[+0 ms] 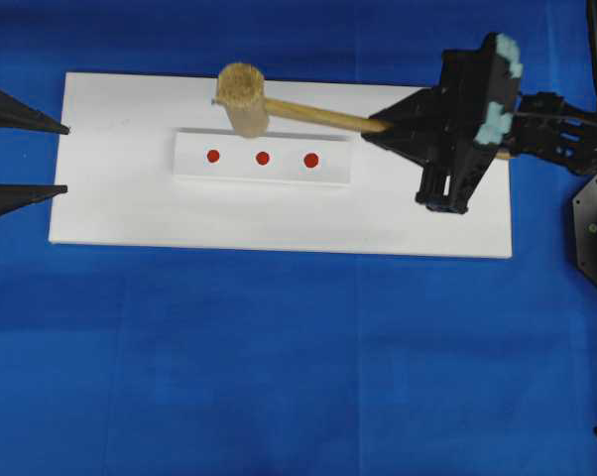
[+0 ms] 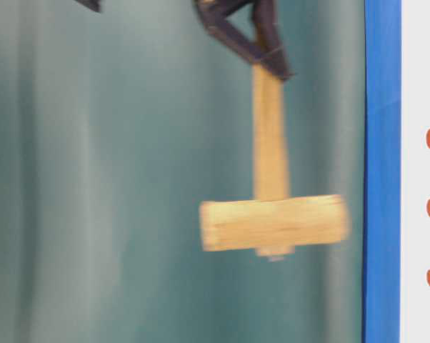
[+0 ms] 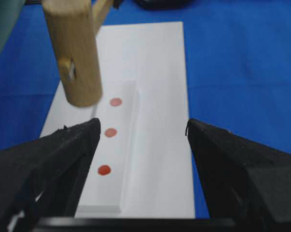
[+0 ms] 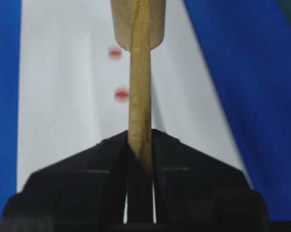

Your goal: Hit the mark with a hammer.

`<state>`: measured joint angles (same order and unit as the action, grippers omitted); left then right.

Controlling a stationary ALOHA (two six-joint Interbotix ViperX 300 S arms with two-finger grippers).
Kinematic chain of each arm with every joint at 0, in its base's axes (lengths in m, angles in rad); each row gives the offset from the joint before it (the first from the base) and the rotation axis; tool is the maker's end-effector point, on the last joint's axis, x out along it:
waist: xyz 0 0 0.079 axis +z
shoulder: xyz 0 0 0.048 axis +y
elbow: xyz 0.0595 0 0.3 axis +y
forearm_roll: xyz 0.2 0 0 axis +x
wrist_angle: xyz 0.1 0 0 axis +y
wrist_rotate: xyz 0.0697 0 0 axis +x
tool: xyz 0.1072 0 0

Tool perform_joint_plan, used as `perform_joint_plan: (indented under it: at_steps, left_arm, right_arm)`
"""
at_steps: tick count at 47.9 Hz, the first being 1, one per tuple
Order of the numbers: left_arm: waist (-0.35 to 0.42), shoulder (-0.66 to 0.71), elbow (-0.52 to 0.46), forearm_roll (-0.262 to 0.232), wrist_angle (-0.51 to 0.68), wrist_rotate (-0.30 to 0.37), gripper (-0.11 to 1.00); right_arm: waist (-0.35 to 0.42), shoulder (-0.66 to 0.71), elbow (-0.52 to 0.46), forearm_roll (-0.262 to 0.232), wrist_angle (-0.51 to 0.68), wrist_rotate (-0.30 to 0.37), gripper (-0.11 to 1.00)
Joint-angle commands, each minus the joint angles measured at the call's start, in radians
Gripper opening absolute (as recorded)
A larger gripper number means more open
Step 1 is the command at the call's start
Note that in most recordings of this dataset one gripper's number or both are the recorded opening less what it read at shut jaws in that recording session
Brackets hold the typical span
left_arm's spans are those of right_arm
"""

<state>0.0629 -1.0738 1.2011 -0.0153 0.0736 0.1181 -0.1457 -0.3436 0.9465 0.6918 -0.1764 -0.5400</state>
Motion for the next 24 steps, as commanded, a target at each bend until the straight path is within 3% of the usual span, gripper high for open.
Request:
perform_joint_plan:
  at_steps: [1,9,24]
  left_arm:
    - [0.003,0.009,-0.008,-0.002,-0.009,-0.002,0.69]
    - [0.003,0.009,-0.008,-0.002,-0.011,0.000,0.69]
    - [0.003,0.008,-0.006,-0.002,-0.011,-0.002,0.69]
  right_arm:
    - [0.008,0.063,0.003,0.031,0.015,0.015,0.03]
    - [0.011,0.138,-0.003,0.048,0.092,0.031,0.03]
    - [0.011,0.018,0.018,0.034,-0.011,0.018,0.03]
